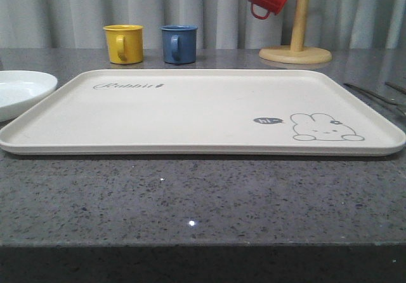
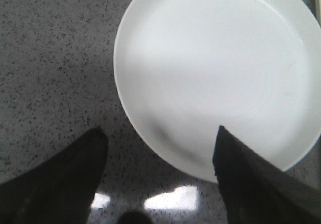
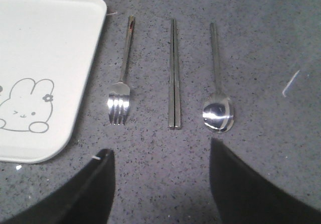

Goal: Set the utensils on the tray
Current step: 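Grasp the white plate rim with the left gripper and lift it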

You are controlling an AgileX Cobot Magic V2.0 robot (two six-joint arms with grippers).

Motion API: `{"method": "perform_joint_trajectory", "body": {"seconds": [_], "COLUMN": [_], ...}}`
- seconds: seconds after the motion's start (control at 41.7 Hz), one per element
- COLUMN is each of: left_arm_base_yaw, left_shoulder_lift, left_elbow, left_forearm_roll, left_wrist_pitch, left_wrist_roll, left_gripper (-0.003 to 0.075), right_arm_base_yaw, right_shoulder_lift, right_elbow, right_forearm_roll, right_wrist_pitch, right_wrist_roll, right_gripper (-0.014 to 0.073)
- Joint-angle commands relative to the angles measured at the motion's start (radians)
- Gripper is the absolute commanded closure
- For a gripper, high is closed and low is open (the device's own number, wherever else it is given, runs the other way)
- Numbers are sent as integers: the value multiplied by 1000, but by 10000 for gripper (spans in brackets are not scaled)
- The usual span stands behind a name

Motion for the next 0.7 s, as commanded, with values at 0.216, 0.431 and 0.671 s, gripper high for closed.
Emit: {"method": "perform_joint_trajectory", "body": {"seconds": [0.216,0.431,0.671], "left_arm_base_yaw": [115,110,110], "left_shoulder_lift": [160,208,245], "left_elbow": [-48,-48,-48], "left_forearm_roll": [-264,-268,-268], "left_wrist_pitch": [-81,-131,-144], "left_wrist_roll": [143,145,145], "left_gripper": [309,371,406], "right_arm_base_yaw": [-4,-4,-4], "right_shoulder_lift": [10,10,10], "right_elbow": [-35,-35,-35], "right_forearm_roll": [0,0,0], "right_wrist_pitch": [-59,-59,-59], "right_wrist_roll": [-7,-7,-7], "right_gripper": [148,148,148]}}
